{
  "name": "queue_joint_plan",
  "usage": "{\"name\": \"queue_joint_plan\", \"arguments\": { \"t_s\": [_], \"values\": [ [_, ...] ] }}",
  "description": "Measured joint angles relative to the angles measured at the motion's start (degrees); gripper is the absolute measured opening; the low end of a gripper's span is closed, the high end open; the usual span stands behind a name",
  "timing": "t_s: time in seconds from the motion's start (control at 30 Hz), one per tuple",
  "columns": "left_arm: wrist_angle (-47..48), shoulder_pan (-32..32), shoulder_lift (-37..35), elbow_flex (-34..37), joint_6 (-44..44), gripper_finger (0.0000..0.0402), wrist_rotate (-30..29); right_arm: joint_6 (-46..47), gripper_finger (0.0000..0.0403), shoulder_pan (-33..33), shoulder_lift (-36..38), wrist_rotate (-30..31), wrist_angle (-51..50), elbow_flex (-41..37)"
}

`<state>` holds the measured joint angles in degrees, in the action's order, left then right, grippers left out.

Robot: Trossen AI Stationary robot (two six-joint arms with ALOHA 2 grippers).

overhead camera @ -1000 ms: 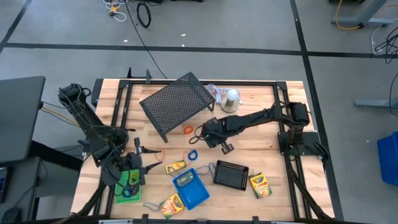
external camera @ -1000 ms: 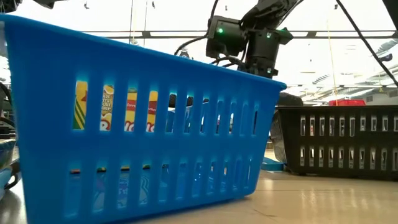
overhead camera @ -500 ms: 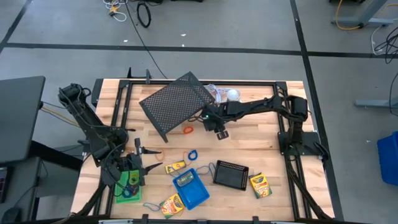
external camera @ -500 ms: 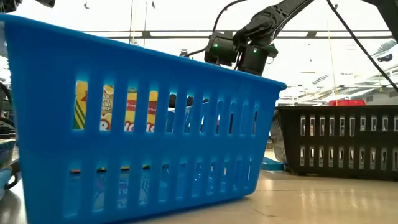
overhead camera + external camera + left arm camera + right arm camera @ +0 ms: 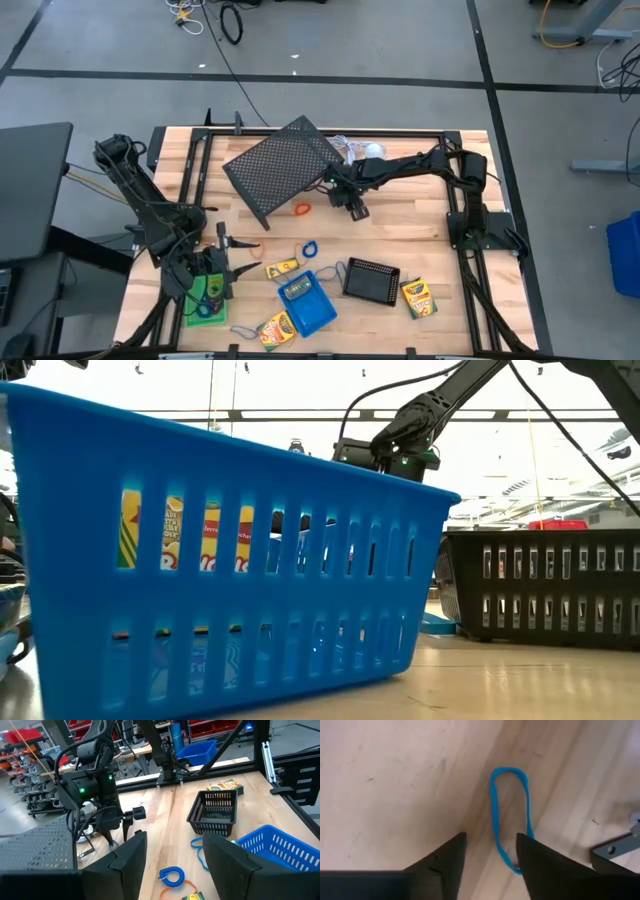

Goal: Pick & Place Office Desk Supplies
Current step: Put the blue rubber band into the black bin

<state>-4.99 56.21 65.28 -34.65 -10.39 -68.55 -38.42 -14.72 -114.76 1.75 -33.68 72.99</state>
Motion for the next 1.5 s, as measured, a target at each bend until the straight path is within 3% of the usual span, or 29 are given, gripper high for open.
{"name": "queue_joint_plan", "arguments": {
  "t_s": [0.27,0.53,0.8,0.9,1.07,1.37,1.5],
  "values": [
    [0.0,0.0,0.0,0.0,0.0,0.0201,0.1,-1.5,0.0012,-0.1,-0.2,0.9,-1.4,0.0],
    [-0.2,0.0,0.0,0.0,0.0,0.0201,0.3,0.8,0.0003,2.4,0.7,-0.4,-9.5,0.0],
    [-0.6,0.0,0.0,0.0,0.4,0.0201,1.3,5.0,0.0001,9.2,2.7,-2.7,-19.2,-0.5],
    [-0.9,0.0,0.0,0.0,1.2,0.0201,1.3,6.5,0.0002,10.6,3.6,1.5,-15.1,-0.4],
    [-1.4,0.0,0.0,0.0,2.1,0.0201,1.3,6.2,0.0035,8.4,3.6,6.2,-7.4,-0.3],
    [-2.7,0.0,0.0,0.0,3.7,0.0201,1.7,5.8,0.0199,0.7,3.4,3.1,-3.8,-0.3],
    [-3.8,0.0,0.0,0.0,5.1,0.0201,1.7,4.9,0.0230,-1.8,2.1,0.5,-3.4,-0.3]
  ]
}}
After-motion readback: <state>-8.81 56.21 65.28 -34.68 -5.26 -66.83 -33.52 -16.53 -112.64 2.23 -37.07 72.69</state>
